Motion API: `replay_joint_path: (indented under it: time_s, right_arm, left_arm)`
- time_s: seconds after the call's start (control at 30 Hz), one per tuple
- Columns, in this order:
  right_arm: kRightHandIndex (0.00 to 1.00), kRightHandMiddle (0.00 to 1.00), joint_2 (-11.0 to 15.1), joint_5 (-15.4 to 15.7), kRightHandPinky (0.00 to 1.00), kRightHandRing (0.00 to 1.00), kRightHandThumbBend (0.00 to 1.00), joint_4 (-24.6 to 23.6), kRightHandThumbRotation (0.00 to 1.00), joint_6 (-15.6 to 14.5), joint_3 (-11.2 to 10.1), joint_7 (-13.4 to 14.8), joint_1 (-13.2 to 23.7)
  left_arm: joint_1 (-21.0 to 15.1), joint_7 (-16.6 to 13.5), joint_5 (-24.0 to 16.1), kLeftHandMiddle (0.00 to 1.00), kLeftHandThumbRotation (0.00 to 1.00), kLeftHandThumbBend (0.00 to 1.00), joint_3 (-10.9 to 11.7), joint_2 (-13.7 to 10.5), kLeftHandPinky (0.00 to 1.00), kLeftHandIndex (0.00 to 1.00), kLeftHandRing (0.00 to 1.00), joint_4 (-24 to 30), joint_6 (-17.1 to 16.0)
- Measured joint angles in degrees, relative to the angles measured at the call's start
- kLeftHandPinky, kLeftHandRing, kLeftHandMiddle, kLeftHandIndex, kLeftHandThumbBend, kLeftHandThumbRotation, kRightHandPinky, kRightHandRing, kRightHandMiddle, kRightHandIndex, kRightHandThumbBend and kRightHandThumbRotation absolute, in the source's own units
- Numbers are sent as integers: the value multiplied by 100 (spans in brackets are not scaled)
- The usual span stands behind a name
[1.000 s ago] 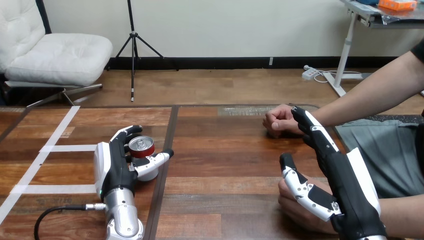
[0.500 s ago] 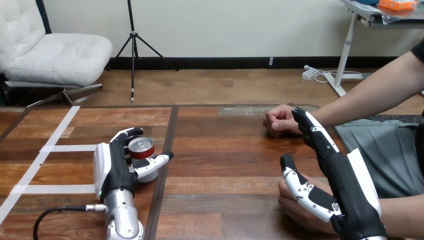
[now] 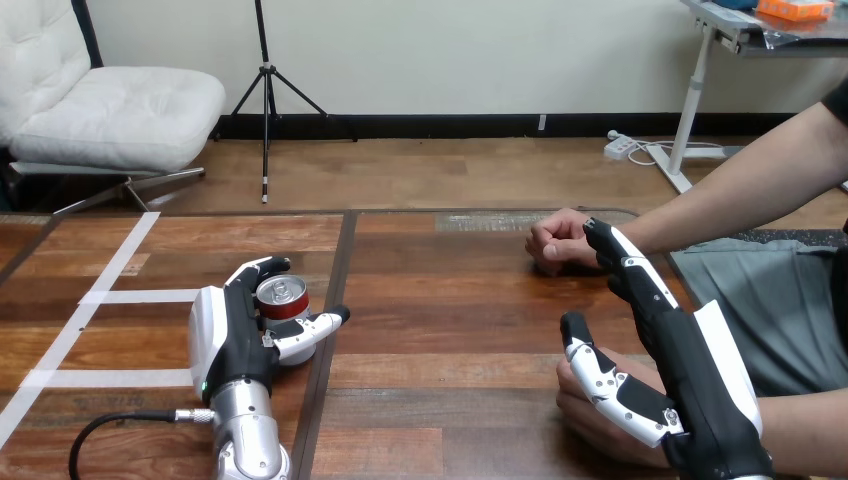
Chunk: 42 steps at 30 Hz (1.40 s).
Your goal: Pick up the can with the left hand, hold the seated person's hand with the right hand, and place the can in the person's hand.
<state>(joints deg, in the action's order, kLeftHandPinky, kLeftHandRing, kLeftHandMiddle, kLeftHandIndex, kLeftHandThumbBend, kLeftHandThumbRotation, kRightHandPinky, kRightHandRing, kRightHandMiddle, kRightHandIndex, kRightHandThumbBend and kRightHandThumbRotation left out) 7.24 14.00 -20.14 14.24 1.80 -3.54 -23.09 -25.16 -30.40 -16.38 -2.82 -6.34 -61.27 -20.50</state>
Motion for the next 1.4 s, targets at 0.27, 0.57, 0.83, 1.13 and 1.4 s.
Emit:
replay_joint_path:
  time_s: [0.27, 0.57, 0.83, 1.13, 1.4]
  right_arm:
    - [93, 95, 0, 0, 96, 96, 15, 0, 17, 1, 0, -12, 0]
    - [94, 95, 0, 0, 96, 97, 15, 0, 17, 1, 1, -15, 0]
    - [93, 95, 0, 1, 97, 97, 15, 0, 17, 1, 0, -17, -2]
    - [93, 95, -1, 12, 96, 96, 15, 0, 18, 1, 1, -17, -3]
    - [93, 95, -1, 13, 97, 97, 15, 0, 18, 1, 1, -16, -20]
  left_arm:
    - [0, -95, 7, 68, 0, 76, -12, 1, 56, 68, 66, -14, -145]
    - [0, -184, 133, 60, 0, 72, 102, 31, 49, 61, 58, -31, -434]
    - [-1, -352, 190, 52, 0, 69, 172, 49, 44, 54, 49, -46, -530]
    - [-10, -583, 173, 50, 0, 69, 160, 49, 41, 51, 46, -142, -539]
    - [-15, -627, 173, 49, 0, 67, 150, 48, 41, 49, 45, -158, -583]
